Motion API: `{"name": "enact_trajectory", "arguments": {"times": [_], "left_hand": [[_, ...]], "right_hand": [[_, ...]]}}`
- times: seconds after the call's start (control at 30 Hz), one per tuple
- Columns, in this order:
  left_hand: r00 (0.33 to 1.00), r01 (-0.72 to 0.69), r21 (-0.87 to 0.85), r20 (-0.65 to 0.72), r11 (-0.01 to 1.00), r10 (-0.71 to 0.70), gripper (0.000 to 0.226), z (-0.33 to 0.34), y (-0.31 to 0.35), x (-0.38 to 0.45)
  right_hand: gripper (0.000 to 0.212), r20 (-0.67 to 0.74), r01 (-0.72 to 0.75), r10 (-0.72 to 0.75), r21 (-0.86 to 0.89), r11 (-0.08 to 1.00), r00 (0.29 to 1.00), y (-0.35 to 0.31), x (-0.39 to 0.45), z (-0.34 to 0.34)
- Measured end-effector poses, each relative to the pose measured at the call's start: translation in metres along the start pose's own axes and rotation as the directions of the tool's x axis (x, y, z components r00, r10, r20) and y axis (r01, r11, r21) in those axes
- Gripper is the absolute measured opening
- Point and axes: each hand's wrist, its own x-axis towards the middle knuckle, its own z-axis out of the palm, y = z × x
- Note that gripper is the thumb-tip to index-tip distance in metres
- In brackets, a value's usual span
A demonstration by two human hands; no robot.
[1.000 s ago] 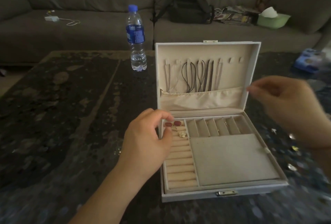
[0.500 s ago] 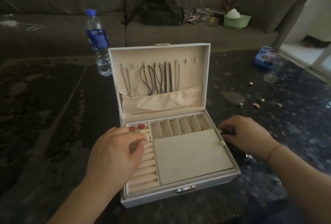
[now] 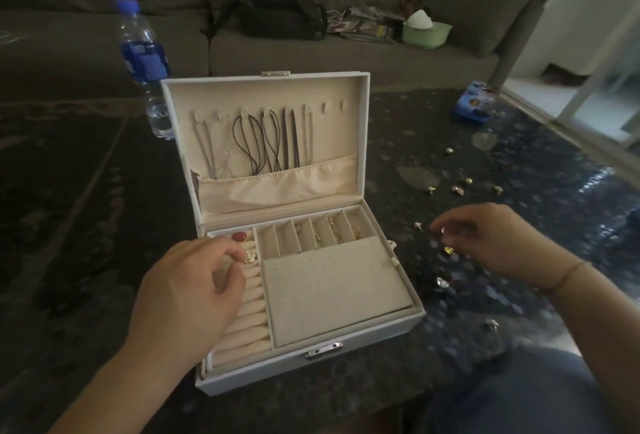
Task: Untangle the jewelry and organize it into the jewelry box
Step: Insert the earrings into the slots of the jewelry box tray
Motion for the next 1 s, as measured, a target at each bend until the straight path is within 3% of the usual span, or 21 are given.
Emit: {"name": "enact_trajectory", "arguments": {"times": [0.07,0.13,0.27,0.37,0.5,0.63,0.8,0.9,1.0], "left_hand": [[1.0,-0.001,-0.008,-0.005,1.0,0.001,0.018,0.001,0.001,-0.001],[0.999,-0.009,0.028,-0.034,1.0,0.01,0.019,-0.001,0.002,-0.003],[0.969,-0.207,0.169,-0.102,0.964,0.226,0.009,-0.005,0.015,-0.005],[0.931,-0.354,0.09,-0.067,0.931,0.36,0.021,0.0,0.043,-0.017],[0.87,-0.492,-0.033,0.026,0.87,0.493,0.017,0.029,0.089,-0.022],[0.835,-0.536,-0.107,0.075,0.837,0.545,0.009,0.066,0.133,-0.007],[0.845,-0.495,-0.068,0.195,0.866,0.498,0.016,0.104,0.165,0.007],[0.85,-0.464,-0.039,0.262,0.885,0.457,0.017,0.114,0.172,0.009],[0.865,-0.418,-0.068,0.274,0.906,0.42,0.015,0.114,0.174,0.01]], "right_hand": [[0.027,0.011,-0.013,0.014,-0.017,1.0,1.0,0.013,-0.012,-0.001],[0.028,-0.07,-0.046,0.048,0.027,0.999,0.996,0.029,-0.023,-0.001],[0.022,-0.138,-0.07,0.081,0.082,0.994,0.987,0.054,-0.043,0.0],[0.024,-0.135,-0.059,0.075,0.117,0.991,0.988,0.07,-0.051,0.003],[0.019,-0.094,-0.087,0.102,0.154,0.984,0.99,0.091,-0.058,0.002],[0.007,-0.021,-0.066,0.071,0.19,0.98,0.997,0.091,-0.064,0.001],[0.031,0.093,0.04,-0.036,-0.044,0.998,0.995,0.067,-0.061,0.025],[0.023,0.11,0.127,-0.113,-0.126,0.984,0.987,0.063,-0.058,0.037],[0.018,0.137,0.173,-0.162,-0.077,0.982,0.977,0.064,-0.057,0.038]]}}
